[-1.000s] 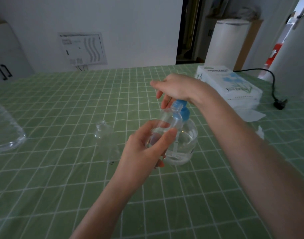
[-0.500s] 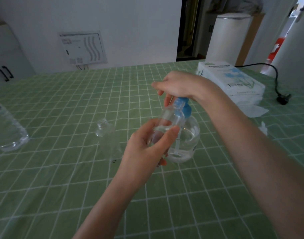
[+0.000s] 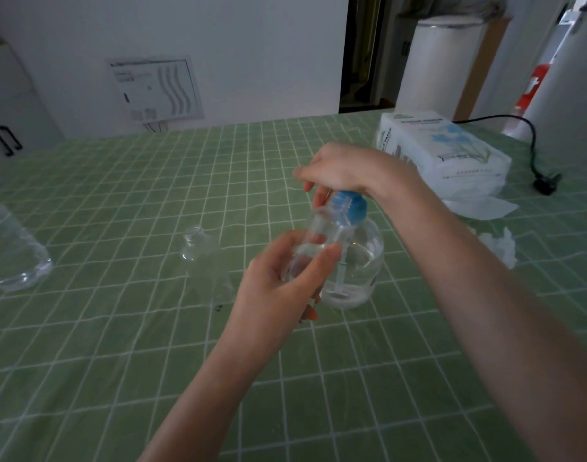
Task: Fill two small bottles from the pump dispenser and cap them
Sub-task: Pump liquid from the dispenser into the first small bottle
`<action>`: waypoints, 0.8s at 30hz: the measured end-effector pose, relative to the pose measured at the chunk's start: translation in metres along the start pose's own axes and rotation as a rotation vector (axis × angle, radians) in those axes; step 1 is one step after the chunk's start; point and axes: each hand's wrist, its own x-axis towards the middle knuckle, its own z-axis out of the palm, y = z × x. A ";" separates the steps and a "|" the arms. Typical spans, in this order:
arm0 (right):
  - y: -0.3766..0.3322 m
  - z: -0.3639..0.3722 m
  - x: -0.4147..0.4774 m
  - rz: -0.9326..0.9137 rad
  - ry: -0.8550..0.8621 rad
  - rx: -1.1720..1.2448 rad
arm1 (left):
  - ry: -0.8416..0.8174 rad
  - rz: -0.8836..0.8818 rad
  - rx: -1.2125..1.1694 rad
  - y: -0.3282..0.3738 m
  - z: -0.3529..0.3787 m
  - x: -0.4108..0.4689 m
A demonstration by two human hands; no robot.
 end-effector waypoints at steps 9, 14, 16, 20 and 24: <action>-0.006 -0.008 -0.003 -0.040 0.046 -0.040 | -0.010 0.014 -0.005 0.001 -0.001 0.001; -0.007 -0.008 -0.003 -0.039 0.053 -0.055 | -0.008 0.026 0.001 0.002 -0.001 0.002; -0.006 -0.008 -0.004 -0.030 0.046 -0.044 | -0.010 0.026 0.002 0.003 -0.001 0.001; -0.003 -0.003 -0.001 -0.014 0.036 -0.034 | -0.004 0.005 0.000 0.001 -0.001 0.000; 0.000 0.002 0.000 -0.006 0.030 -0.031 | 0.000 -0.005 0.004 -0.002 -0.001 0.000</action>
